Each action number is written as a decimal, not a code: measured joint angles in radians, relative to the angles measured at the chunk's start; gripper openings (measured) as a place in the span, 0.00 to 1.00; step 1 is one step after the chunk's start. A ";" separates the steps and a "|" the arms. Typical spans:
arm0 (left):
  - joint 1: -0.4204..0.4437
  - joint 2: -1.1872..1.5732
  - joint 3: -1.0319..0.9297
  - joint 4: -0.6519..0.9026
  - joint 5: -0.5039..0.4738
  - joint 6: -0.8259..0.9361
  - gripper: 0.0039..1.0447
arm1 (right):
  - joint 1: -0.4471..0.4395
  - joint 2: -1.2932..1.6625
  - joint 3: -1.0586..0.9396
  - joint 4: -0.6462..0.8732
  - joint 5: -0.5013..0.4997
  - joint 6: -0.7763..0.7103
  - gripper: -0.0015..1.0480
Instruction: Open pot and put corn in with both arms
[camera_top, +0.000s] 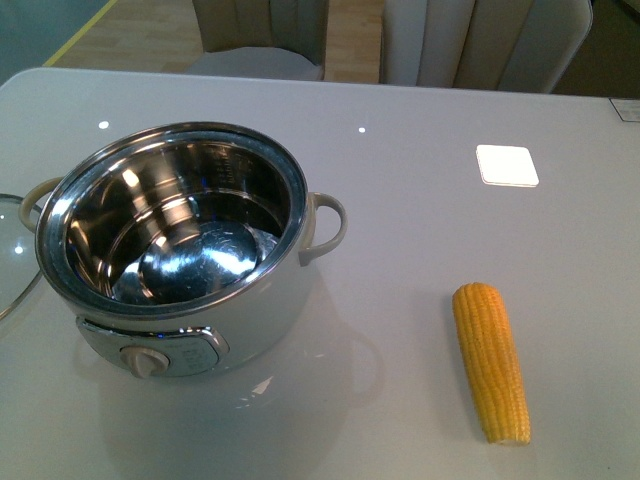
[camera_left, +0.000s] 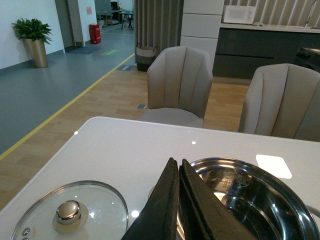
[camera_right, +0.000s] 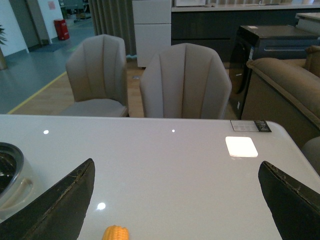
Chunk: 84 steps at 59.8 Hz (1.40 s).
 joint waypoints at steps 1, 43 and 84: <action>0.000 -0.005 0.000 -0.005 0.000 0.000 0.03 | 0.000 0.000 0.000 0.000 0.000 0.000 0.92; 0.000 -0.235 0.001 -0.240 -0.001 0.000 0.14 | 0.000 0.000 0.000 0.000 0.000 0.000 0.92; 0.000 -0.235 0.001 -0.241 0.000 0.002 0.94 | 0.000 0.000 0.000 0.000 0.000 0.000 0.92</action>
